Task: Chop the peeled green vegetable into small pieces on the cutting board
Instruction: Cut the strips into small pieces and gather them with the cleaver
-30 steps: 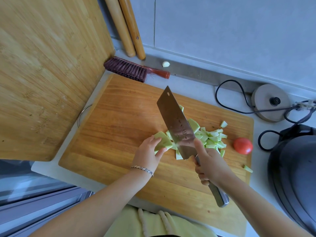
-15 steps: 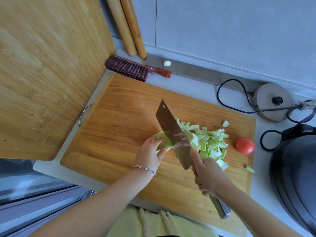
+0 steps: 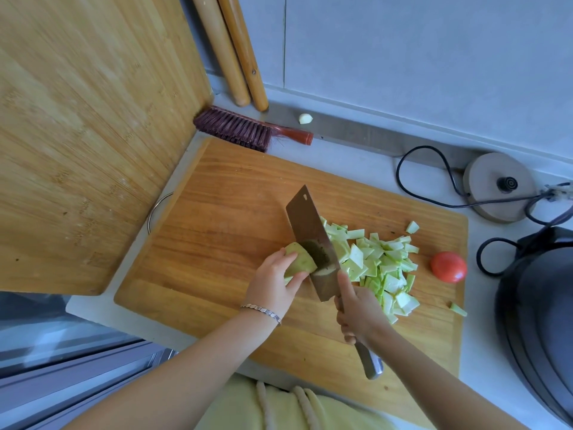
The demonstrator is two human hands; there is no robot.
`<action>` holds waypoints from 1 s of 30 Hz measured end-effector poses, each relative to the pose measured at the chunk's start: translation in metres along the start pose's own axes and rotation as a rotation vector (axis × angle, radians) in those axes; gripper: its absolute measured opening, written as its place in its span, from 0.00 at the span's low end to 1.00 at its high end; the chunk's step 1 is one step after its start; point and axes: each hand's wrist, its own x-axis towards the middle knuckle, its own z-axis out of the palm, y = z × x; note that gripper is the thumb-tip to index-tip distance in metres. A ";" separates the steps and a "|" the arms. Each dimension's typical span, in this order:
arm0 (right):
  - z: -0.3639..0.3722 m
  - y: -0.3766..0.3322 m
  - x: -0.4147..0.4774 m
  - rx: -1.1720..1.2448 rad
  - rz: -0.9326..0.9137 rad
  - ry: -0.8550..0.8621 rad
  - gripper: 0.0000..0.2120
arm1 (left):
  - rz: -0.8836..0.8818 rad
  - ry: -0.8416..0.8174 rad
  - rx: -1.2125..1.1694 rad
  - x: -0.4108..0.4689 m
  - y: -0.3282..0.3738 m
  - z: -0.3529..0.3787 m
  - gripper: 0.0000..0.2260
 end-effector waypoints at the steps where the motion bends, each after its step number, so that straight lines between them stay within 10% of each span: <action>1: -0.005 -0.003 -0.002 0.020 0.010 -0.013 0.26 | 0.002 -0.005 -0.007 -0.001 -0.001 -0.001 0.20; 30: 0.001 0.000 -0.014 -0.222 -0.045 0.039 0.25 | 0.035 0.032 0.006 0.001 0.001 -0.001 0.16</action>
